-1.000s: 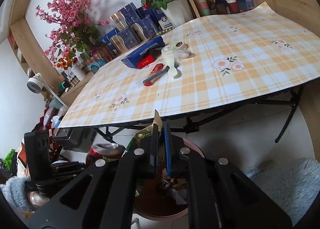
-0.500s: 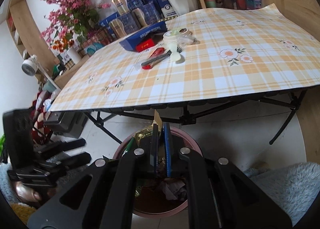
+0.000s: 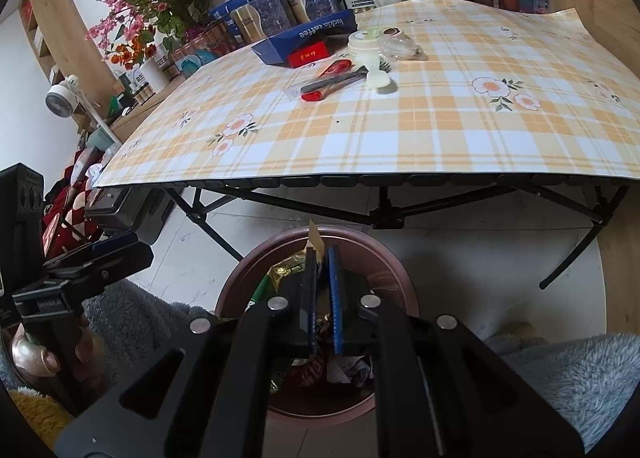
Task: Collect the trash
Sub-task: 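Carry the can over the bin and open the left gripper while the right drops the green wrapper, then reach the left gripper to the blue luckin coffee box and grasp it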
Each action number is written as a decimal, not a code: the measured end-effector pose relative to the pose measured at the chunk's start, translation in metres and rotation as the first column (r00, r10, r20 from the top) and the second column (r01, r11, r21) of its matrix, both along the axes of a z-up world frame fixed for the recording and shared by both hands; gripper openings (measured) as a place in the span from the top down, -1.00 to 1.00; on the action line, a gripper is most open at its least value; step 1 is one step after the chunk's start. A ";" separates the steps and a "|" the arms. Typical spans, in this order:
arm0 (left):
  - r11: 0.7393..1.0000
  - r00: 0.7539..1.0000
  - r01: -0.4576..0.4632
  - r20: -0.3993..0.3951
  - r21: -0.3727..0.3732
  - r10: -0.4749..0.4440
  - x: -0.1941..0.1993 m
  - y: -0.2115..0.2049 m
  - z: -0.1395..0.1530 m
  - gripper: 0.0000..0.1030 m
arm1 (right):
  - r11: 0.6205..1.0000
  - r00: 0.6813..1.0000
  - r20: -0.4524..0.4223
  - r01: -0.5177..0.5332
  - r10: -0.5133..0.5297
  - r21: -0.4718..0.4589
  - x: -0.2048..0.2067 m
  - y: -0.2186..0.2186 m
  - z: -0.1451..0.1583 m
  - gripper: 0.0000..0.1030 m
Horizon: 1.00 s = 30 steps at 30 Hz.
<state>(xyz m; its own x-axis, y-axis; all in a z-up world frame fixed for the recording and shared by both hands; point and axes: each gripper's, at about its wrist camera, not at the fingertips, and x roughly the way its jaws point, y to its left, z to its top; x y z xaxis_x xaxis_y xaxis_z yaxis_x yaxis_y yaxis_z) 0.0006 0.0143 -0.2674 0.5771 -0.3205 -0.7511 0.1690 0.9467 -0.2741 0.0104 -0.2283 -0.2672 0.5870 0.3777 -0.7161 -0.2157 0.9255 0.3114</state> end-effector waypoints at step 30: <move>0.998 0.998 -0.067 0.007 0.014 0.067 0.000 0.009 0.001 -0.88 | 0.994 0.997 0.056 0.061 -0.056 -0.095 0.002 0.005 0.007 -0.89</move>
